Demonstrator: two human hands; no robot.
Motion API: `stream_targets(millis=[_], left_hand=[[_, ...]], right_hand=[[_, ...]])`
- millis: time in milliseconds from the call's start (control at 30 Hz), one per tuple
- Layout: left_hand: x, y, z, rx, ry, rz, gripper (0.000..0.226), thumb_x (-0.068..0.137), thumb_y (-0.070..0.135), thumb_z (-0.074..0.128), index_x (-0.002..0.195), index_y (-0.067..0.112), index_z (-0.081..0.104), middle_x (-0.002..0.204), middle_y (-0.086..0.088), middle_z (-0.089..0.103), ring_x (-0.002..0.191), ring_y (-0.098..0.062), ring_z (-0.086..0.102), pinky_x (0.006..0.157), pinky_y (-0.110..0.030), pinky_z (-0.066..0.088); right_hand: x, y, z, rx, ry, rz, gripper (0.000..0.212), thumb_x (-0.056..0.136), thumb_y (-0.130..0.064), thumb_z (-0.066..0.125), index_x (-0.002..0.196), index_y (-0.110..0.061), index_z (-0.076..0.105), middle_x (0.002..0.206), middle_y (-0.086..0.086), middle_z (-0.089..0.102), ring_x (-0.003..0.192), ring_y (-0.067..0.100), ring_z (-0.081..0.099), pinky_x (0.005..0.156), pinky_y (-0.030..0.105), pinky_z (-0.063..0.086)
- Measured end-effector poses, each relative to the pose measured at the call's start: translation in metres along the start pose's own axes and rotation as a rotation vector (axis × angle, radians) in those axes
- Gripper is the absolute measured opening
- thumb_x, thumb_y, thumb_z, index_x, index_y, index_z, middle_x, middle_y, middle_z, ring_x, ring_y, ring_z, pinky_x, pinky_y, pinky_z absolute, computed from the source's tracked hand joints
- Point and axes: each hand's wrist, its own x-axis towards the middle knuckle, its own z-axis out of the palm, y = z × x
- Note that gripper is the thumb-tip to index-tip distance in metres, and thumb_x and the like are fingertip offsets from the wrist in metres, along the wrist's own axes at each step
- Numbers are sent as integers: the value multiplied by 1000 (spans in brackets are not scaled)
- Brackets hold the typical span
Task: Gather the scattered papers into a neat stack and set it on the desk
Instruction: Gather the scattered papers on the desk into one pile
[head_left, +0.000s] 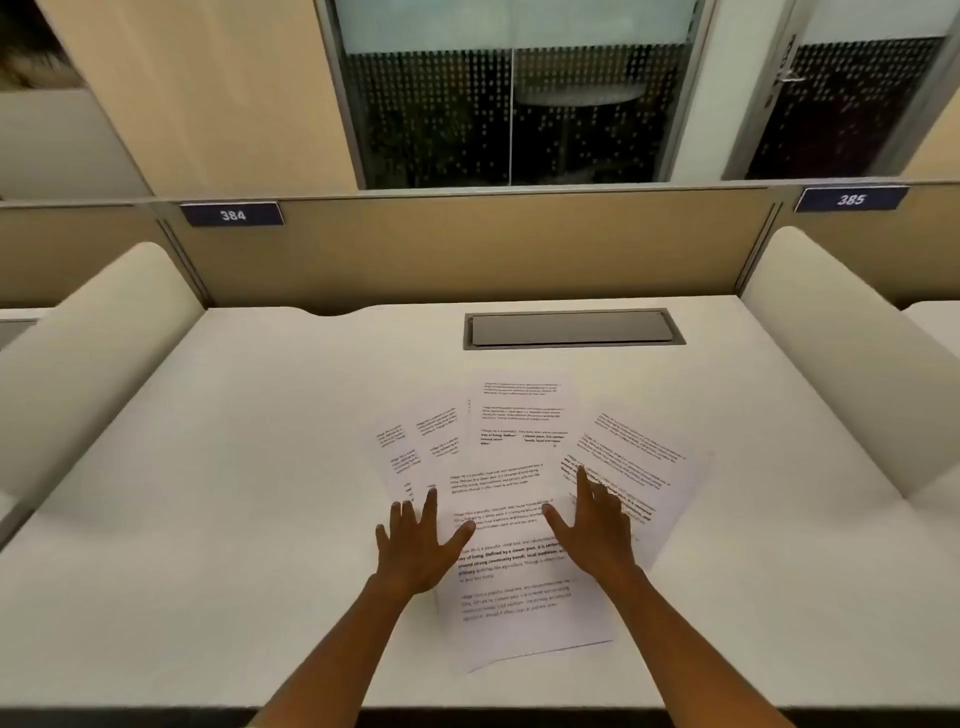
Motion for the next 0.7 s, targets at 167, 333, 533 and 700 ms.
stream_targets(millis=[167,333,533,700], left_hand=[[3,-4,5,9,-33,18,92,85,77,28,155,25,0,163,-15,9,151,-32,4,121,-54,7],[3,-3,15,-61,9,33,90,87,73,34,155,22,5,163,-16,5,151,-33,5,122,-49,13],[5,5,21,-260,80,3,84,85,63,52,151,21,20,159,-13,18,147,-34,16,117,-48,26],[10,16,17,-625,219,-77,71,82,42,70,140,15,41,143,-12,46,134,-33,40,109,-49,40]], right_hand=[[3,-11,9,17,-32,61,85,91,-62,41,155,-21,3,160,11,19,145,33,23,116,49,24],[2,-20,15,0,-18,105,86,91,-62,42,155,-18,6,158,11,24,142,33,27,113,47,31],[6,-32,18,92,-22,172,86,91,-59,46,155,-16,7,155,13,26,141,36,29,113,46,31],[9,-38,18,234,-36,203,83,92,-54,50,155,-17,10,154,15,27,141,36,31,114,45,31]])
